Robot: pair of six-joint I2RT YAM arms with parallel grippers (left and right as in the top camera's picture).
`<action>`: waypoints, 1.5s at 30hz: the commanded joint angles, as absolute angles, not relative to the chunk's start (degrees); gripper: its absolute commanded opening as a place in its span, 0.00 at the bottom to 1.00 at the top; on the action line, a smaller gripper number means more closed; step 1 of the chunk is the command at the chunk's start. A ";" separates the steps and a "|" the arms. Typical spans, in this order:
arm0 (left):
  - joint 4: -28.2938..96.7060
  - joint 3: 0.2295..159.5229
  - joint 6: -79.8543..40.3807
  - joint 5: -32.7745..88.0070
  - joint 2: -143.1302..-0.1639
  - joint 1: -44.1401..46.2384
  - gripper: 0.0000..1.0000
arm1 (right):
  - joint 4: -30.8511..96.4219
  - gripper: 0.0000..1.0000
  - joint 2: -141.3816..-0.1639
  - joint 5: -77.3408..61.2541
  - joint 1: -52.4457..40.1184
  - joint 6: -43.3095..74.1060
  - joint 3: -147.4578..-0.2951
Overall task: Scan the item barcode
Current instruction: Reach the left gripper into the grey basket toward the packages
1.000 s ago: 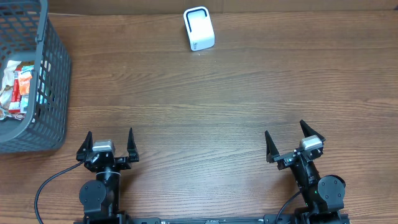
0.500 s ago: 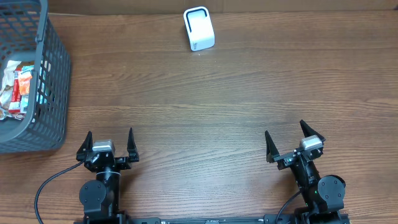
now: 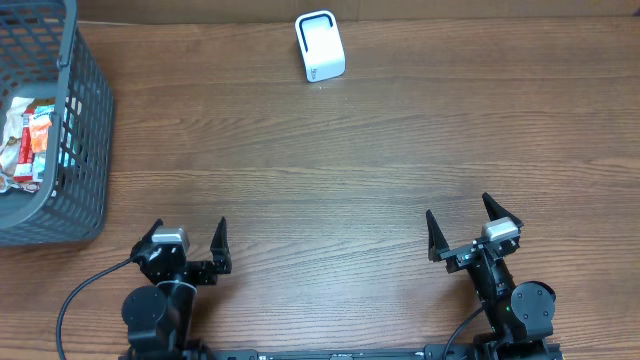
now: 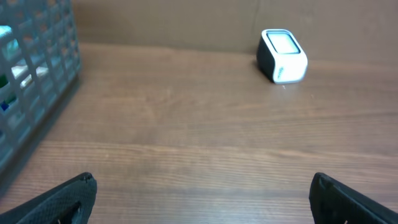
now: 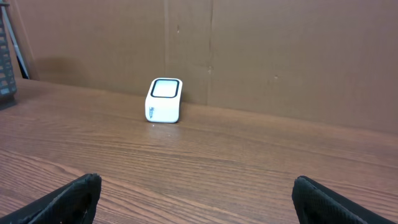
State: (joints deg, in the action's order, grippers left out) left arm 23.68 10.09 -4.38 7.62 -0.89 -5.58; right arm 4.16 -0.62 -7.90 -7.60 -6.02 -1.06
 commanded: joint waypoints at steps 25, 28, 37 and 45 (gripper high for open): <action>77.25 81.08 -4.21 10.33 -52.60 -5.21 1.00 | 4.03 1.00 -0.16 -7.35 -7.53 -6.26 -0.45; 85.84 90.32 -4.25 11.11 -61.28 -5.21 1.00 | 4.03 1.00 -0.16 -7.35 -7.53 -6.26 -0.45; 91.20 101.01 -4.27 12.10 -78.30 -5.21 1.00 | 4.01 1.00 -0.16 -7.35 -7.53 -6.26 -0.45; 92.25 100.99 -4.27 14.44 -87.31 -5.21 1.00 | 4.01 1.00 -0.19 -7.35 -7.53 -6.26 -0.45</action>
